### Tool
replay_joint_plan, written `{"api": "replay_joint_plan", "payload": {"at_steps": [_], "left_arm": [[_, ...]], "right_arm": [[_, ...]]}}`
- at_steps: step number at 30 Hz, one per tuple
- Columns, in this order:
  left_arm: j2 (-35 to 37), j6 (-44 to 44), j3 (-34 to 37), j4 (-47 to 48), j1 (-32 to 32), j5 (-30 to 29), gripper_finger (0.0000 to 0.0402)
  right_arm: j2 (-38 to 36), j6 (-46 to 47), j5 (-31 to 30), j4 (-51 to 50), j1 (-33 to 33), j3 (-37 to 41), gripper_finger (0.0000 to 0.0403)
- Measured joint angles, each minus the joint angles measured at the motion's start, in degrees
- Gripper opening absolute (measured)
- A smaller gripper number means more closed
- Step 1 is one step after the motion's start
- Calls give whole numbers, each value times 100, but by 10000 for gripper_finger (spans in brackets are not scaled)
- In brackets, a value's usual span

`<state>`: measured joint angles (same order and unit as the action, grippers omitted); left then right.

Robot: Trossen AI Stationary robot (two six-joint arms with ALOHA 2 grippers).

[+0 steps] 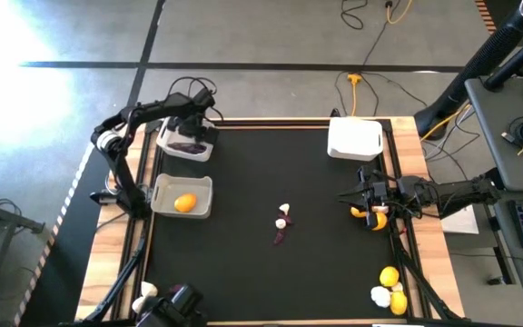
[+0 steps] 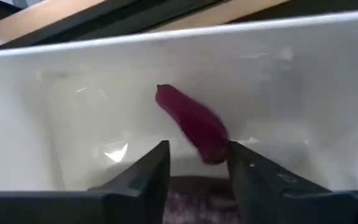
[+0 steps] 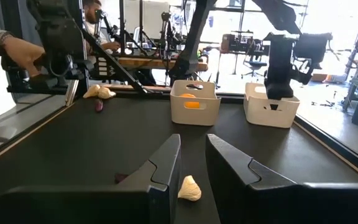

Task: Sort produce into baskets
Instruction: Put the eggplant into the left white bin

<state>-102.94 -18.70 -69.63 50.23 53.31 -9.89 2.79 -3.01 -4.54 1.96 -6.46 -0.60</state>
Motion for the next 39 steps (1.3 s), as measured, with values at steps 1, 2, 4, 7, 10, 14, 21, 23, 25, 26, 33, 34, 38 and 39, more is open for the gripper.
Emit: {"api": "replay_joint_plan", "payload": {"at_steps": [1, 2, 4, 7, 10, 14, 21, 23, 25, 26, 33, 34, 38, 39], "left_arm": [[67, -12, 1, 73, -13, 0, 157], [154, -41, 2, 143, -38, -2, 169], [399, -87, 2, 238, -105, 2, 191], [899, -226, 2, 374, -260, 86, 217], [1551, -561, 2, 312, -630, 267, 233], [2295, -788, 2, -99, -1628, 274, 239], [2502, -1387, 2, -848, -4229, -1225, 239], [2318, -1720, 2, -955, -4954, -1745, 239], [2042, -2050, 2, -1130, -5598, -2246, 239], [1889, -2180, 2, -1250, -5874, -2462, 239], [856, -2478, 4, -2477, -6992, -2862, 239], [721, -2528, 4, -2676, -7075, -2853, 239], [227, -2799, 2, -3113, -7395, -2850, 239], [119, -2875, 2, -3089, -7473, -2850, 239]], "right_arm": [[0, 0, 0, 2, -2, 2, 68], [0, 0, 0, 1, -1, 0, 68], [0, 0, -1, 2, -2, 2, 68], [0, 0, -1, 2, -2, 1, 68], [0, 0, 0, 2, -2, 2, 68], [0, 0, 0, 2, -2, 1, 68], [0, 0, 0, 2, -1, 0, 68], [0, 0, 0, 2, -2, 0, 68], [0, -1, 0, 2, -1, 2, 68], [0, 0, -1, 2, -1, 1, 68], [0, -2, 0, 2, -2, 2, 68], [0, 0, 0, 2, 0, 2, 68], [0, 0, 0, 2, -2, 0, 68], [0, 0, 0, 2, -1, 0, 68]]}}
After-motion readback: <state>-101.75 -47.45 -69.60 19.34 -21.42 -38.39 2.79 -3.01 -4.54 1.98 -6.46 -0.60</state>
